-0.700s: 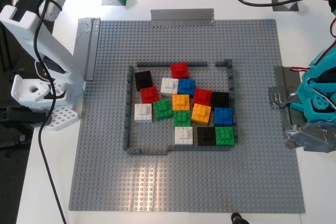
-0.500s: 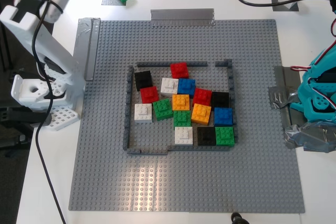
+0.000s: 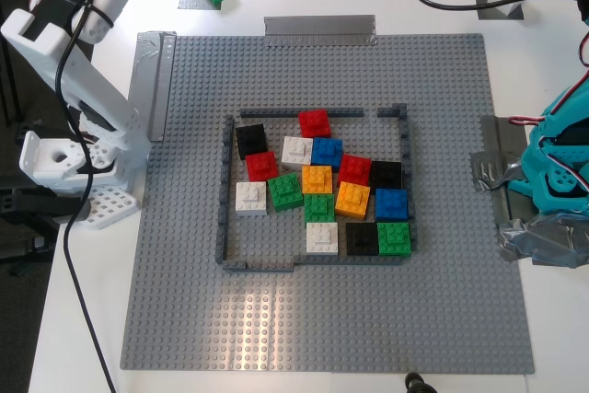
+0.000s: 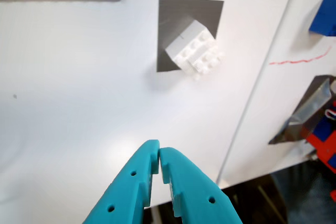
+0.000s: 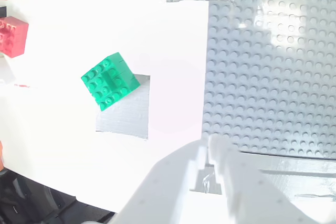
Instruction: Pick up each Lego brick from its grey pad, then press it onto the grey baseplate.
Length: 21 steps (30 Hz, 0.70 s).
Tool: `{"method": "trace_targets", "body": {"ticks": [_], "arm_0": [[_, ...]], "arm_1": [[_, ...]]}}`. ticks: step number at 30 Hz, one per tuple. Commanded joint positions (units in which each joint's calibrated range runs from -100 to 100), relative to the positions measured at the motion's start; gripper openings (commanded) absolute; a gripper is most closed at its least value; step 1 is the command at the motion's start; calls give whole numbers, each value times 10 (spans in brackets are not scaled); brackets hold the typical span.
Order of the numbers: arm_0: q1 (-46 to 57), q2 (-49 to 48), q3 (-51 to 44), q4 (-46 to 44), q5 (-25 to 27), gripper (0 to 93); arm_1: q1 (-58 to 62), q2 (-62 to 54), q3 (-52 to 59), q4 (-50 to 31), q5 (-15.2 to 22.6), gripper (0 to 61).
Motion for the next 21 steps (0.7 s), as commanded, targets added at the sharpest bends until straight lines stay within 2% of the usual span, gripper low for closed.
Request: {"method": "trace_targets", "body": {"ticks": [1,7,11,16,21], "arm_0": [[4,-25,-21,0,3,0],[6,-26,-29,3,-1,0],[27,-40,-45,4,8,0],[55,-81,-61,4,120,0],[49,-119,-52,19,159,0]], "arm_1": [[-19,-6,-65,1,12,2],[-52,51,-151,16,32,2],[-61,111,-242,6,11,2],[-69,179,-283,-1,62,2],[-80,261,-362,31,75,2]]}}
